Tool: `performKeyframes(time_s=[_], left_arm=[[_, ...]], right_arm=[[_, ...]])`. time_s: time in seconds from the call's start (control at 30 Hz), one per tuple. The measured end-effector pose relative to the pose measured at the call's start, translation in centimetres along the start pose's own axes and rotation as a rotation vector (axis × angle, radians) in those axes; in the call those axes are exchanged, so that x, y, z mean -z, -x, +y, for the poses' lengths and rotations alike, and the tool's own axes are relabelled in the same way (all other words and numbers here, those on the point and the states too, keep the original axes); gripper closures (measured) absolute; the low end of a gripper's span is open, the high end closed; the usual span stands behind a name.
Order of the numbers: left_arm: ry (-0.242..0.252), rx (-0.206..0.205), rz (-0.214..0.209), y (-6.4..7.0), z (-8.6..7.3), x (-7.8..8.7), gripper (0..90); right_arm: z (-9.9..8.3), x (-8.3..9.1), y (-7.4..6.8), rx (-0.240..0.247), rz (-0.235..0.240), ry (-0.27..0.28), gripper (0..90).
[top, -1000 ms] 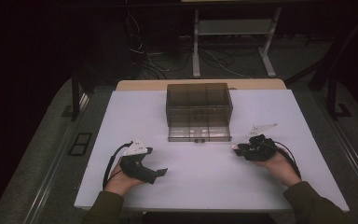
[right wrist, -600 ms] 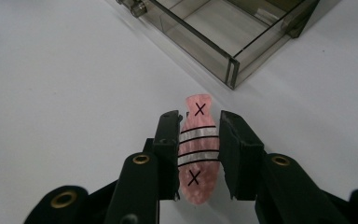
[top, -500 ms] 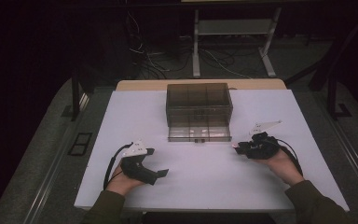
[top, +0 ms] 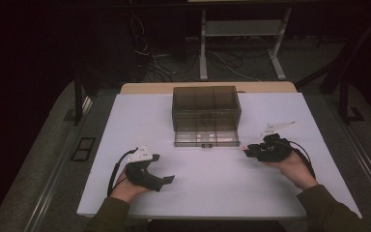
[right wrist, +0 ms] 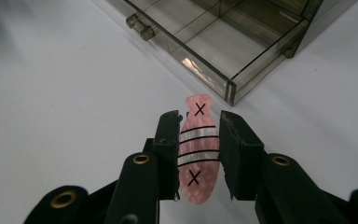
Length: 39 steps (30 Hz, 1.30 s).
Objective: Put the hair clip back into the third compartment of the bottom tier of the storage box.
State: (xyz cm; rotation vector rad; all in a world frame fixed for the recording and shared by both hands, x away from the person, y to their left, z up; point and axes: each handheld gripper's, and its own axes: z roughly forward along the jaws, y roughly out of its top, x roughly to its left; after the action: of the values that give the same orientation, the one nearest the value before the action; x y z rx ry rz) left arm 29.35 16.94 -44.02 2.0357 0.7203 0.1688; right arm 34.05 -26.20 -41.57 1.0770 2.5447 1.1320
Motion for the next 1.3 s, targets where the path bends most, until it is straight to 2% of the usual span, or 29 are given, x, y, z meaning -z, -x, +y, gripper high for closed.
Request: performKeyframes(time_s=[0.4,0.6,1.3], left_arm=[[0.003,-0.001,-0.001,0.2,0.1,0.1,0.0],[0.008,0.009,-0.003,0.1,0.1,0.1,0.0],[0.008,0.003,-0.007,0.2,0.2,0.1,0.0]], right_arm=[[0.9,0.3,0.2,-0.006,0.017,0.010,67.8],[1.4,0.2,0.3,0.001,0.022,0.015,67.8],[3.1,-0.5,0.7,0.010,0.032,0.026,67.8]])
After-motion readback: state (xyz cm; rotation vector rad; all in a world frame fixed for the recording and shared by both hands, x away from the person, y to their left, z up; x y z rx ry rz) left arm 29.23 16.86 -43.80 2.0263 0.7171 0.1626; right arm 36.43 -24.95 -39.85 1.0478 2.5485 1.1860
